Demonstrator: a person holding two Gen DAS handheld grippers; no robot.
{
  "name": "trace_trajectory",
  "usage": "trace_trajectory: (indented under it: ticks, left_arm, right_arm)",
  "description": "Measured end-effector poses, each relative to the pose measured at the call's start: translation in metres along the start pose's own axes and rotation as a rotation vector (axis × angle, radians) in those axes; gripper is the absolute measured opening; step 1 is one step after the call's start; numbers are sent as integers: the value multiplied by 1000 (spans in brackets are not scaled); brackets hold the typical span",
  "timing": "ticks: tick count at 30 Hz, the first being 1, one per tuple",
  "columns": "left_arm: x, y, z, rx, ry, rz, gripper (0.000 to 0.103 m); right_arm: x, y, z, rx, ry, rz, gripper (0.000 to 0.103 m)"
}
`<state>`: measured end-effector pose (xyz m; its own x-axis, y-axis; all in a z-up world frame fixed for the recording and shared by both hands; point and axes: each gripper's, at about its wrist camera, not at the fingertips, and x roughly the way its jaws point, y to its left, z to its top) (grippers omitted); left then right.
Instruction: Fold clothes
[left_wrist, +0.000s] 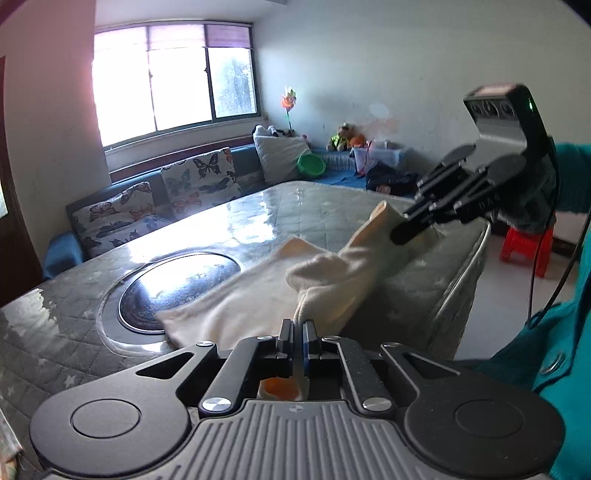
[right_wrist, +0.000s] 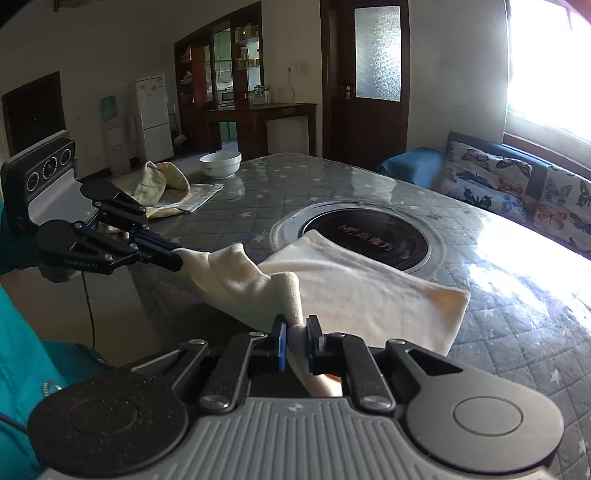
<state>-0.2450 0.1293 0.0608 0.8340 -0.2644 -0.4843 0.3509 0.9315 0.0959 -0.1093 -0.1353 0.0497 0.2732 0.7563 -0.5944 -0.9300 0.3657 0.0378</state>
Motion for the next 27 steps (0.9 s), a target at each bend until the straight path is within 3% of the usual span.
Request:
trace_trajectory:
  ticks: [9,17,27]
  left_arm:
    - [42,43,19,-17,-14,62,5]
    - [106,97,31,-71,20,147,5]
    - [175,120,0,-122,160,261,8]
  right_arm:
    - [28,-34,34,1,-5,-34,9]
    - [95,-83,69,-15,29,-74,9]
    - [192,-125,42,107,99,-126,14]
